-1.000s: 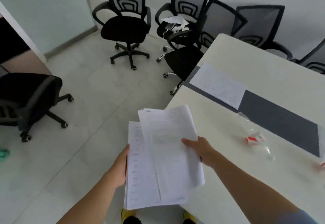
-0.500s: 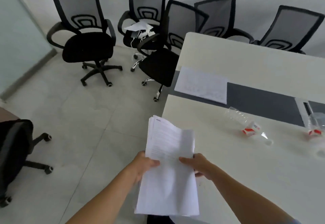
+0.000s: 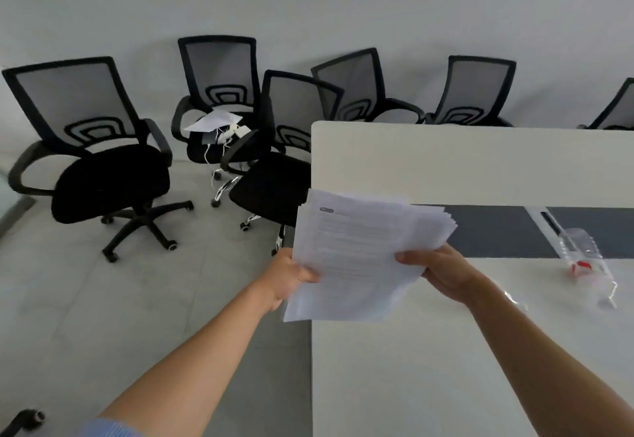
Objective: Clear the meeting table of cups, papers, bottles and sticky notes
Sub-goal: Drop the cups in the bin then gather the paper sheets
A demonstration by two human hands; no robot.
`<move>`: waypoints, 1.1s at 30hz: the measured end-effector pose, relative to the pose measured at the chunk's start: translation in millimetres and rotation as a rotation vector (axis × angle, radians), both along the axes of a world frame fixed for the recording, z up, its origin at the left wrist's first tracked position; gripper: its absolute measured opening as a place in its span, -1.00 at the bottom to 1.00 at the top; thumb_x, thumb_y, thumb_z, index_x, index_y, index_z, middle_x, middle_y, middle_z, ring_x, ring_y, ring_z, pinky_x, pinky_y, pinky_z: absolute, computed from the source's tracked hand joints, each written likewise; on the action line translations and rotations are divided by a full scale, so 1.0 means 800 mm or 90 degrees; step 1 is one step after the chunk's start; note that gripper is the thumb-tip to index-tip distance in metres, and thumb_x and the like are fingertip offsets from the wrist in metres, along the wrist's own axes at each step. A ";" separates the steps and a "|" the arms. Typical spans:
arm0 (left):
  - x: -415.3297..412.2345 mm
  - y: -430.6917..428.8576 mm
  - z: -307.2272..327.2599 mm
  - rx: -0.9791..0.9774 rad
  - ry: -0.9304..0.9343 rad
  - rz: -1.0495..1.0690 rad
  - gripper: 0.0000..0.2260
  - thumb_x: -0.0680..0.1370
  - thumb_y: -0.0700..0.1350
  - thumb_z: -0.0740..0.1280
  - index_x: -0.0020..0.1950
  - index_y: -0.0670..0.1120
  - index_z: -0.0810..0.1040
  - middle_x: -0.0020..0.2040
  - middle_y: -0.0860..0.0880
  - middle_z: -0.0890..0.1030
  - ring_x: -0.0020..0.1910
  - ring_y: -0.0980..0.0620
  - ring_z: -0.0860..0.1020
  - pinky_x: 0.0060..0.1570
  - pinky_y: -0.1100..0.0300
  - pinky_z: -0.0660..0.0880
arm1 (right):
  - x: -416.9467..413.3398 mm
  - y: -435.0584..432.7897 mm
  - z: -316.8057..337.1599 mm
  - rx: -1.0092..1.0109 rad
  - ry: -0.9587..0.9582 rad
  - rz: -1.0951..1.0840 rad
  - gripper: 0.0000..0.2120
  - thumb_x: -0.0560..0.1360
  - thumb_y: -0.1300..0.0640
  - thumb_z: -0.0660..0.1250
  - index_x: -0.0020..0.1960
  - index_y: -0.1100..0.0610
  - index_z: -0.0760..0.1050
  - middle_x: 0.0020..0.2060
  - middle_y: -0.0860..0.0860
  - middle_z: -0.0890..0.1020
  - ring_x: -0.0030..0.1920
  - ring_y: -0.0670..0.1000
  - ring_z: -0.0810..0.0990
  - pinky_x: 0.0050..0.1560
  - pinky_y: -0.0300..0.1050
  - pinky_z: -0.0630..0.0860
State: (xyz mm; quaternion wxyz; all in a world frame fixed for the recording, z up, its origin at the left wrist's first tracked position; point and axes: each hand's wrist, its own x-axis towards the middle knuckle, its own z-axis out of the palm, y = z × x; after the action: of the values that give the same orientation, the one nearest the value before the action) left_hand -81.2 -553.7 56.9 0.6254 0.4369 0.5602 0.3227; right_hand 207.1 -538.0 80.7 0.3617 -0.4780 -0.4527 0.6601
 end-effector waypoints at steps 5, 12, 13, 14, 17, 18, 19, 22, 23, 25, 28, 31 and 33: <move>-0.005 0.058 -0.034 0.021 0.046 -0.055 -0.64 0.40 -0.49 0.41 0.18 -0.30 0.56 0.09 -0.20 0.65 0.10 -0.12 0.62 0.19 0.07 0.53 | -0.027 -0.001 -0.016 0.044 -0.088 -0.158 -0.62 0.34 0.39 0.49 0.13 0.20 0.60 0.03 0.11 0.70 0.07 0.10 0.66 0.15 0.04 0.57; -0.023 0.106 -0.058 0.033 0.056 -0.255 -0.73 0.40 -0.45 0.42 -0.03 -0.14 0.60 -0.15 -0.02 0.63 -0.13 0.07 0.60 -0.22 0.36 0.53 | -0.082 -0.027 -0.072 -0.050 -0.157 -0.342 -0.53 0.30 0.35 0.57 0.15 0.12 0.54 -0.03 0.00 0.69 0.04 0.03 0.63 0.00 -0.17 0.56; -0.023 0.111 -0.056 0.036 0.051 -0.260 -0.75 0.42 -0.43 0.42 -0.02 -0.13 0.60 -0.15 -0.01 0.63 -0.12 0.05 0.58 -0.23 0.39 0.53 | -0.087 -0.027 -0.068 -0.038 -0.160 -0.363 -0.55 0.33 0.36 0.54 0.16 0.12 0.53 -0.05 0.00 0.68 0.01 -0.01 0.63 -0.06 -0.23 0.57; -0.023 0.118 -0.055 0.044 0.045 -0.270 -0.76 0.43 -0.41 0.41 -0.02 -0.12 0.60 -0.15 0.00 0.63 -0.14 0.08 0.57 -0.24 0.42 0.52 | -0.093 -0.028 -0.065 -0.017 -0.163 -0.389 -0.57 0.36 0.39 0.51 0.16 0.13 0.52 -0.07 0.00 0.67 -0.05 -0.06 0.64 -0.14 -0.28 0.58; -0.027 0.137 -0.055 0.060 0.045 -0.320 -0.83 0.46 -0.34 0.42 -0.02 -0.11 0.63 -0.09 -0.03 0.65 -0.14 0.12 0.59 -0.13 0.33 0.54 | -0.101 -0.027 -0.068 0.017 -0.158 -0.471 -0.55 0.35 0.43 0.50 0.17 0.15 0.52 -0.07 0.04 0.68 -0.10 -0.09 0.66 -0.17 -0.28 0.59; -0.028 0.138 -0.057 0.058 0.057 -0.337 -0.85 0.47 -0.32 0.42 0.01 -0.16 0.64 -0.07 -0.05 0.65 -0.12 0.08 0.60 -0.10 0.28 0.53 | -0.103 -0.031 -0.071 0.007 -0.158 -0.474 -0.54 0.33 0.41 0.52 0.17 0.15 0.53 -0.05 0.05 0.69 -0.07 -0.04 0.66 -0.15 -0.25 0.60; -0.029 0.142 -0.063 0.055 0.074 -0.361 -0.82 0.47 -0.32 0.42 0.05 -0.20 0.64 -0.05 -0.06 0.65 -0.09 0.05 0.60 -0.12 0.29 0.53 | -0.106 -0.033 -0.079 -0.010 -0.162 -0.466 -0.52 0.30 0.37 0.56 0.17 0.15 0.54 -0.02 0.06 0.69 -0.02 0.02 0.66 -0.11 -0.22 0.61; -0.030 0.149 -0.077 0.032 0.090 -0.402 -0.73 0.44 -0.37 0.43 0.13 -0.24 0.61 -0.02 -0.05 0.64 0.01 0.01 0.59 -0.20 0.43 0.50 | -0.115 -0.035 -0.099 -0.079 -0.176 -0.451 -0.50 0.30 0.27 0.58 0.20 0.16 0.52 0.07 0.13 0.67 0.04 0.08 0.65 -0.03 -0.17 0.63; -0.029 0.156 -0.079 0.021 0.082 -0.409 -0.73 0.44 -0.37 0.44 0.12 -0.21 0.61 -0.02 -0.04 0.64 0.02 0.01 0.59 -0.17 0.41 0.51 | -0.115 -0.030 -0.100 -0.085 -0.183 -0.461 -0.60 0.35 0.30 0.55 0.15 0.16 0.55 0.04 0.14 0.67 -0.02 0.05 0.66 -0.07 -0.19 0.63; -0.029 0.171 -0.077 -0.003 0.063 -0.414 -0.75 0.43 -0.35 0.45 0.07 -0.13 0.61 -0.05 0.01 0.65 -0.02 0.04 0.62 -0.12 0.34 0.52 | -0.117 -0.015 -0.090 -0.111 -0.198 -0.465 -0.81 0.43 0.28 0.48 0.03 0.20 0.60 -0.07 0.14 0.70 -0.18 0.00 0.69 -0.22 -0.21 0.63; -0.030 0.202 -0.070 -0.051 0.020 -0.380 -0.68 0.43 -0.34 0.48 0.16 -0.20 0.60 0.02 -0.03 0.67 -0.02 0.03 0.64 0.02 0.22 0.56 | -0.113 0.021 -0.075 -0.136 -0.146 -0.473 -0.84 0.47 0.23 0.44 -0.01 0.31 0.62 -0.19 0.16 0.73 -0.26 0.09 0.71 -0.27 -0.08 0.64; -0.032 0.245 -0.066 -0.111 -0.055 -0.330 -0.65 0.43 -0.35 0.45 0.21 -0.21 0.59 0.09 -0.13 0.68 0.02 -0.05 0.66 0.06 0.11 0.60 | -0.106 0.074 -0.074 -0.149 -0.073 -0.486 -0.82 0.48 0.24 0.43 0.01 0.34 0.61 -0.16 0.19 0.72 -0.23 0.15 0.71 -0.23 -0.01 0.66; -0.031 0.274 -0.064 -0.171 -0.098 -0.305 -0.69 0.46 -0.38 0.41 0.18 -0.20 0.59 0.09 -0.19 0.67 0.06 -0.17 0.65 0.09 -0.03 0.60 | -0.101 0.112 -0.082 -0.172 -0.040 -0.485 -0.76 0.46 0.23 0.44 0.07 0.36 0.60 -0.09 0.22 0.72 -0.17 0.18 0.71 -0.17 0.03 0.66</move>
State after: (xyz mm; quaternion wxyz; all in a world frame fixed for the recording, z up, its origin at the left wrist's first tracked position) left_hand -105.7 -334.6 5.9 0.7770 0.4441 0.4295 0.1206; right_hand 126.6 -448.4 15.0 0.5002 -0.6748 -0.1635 0.5173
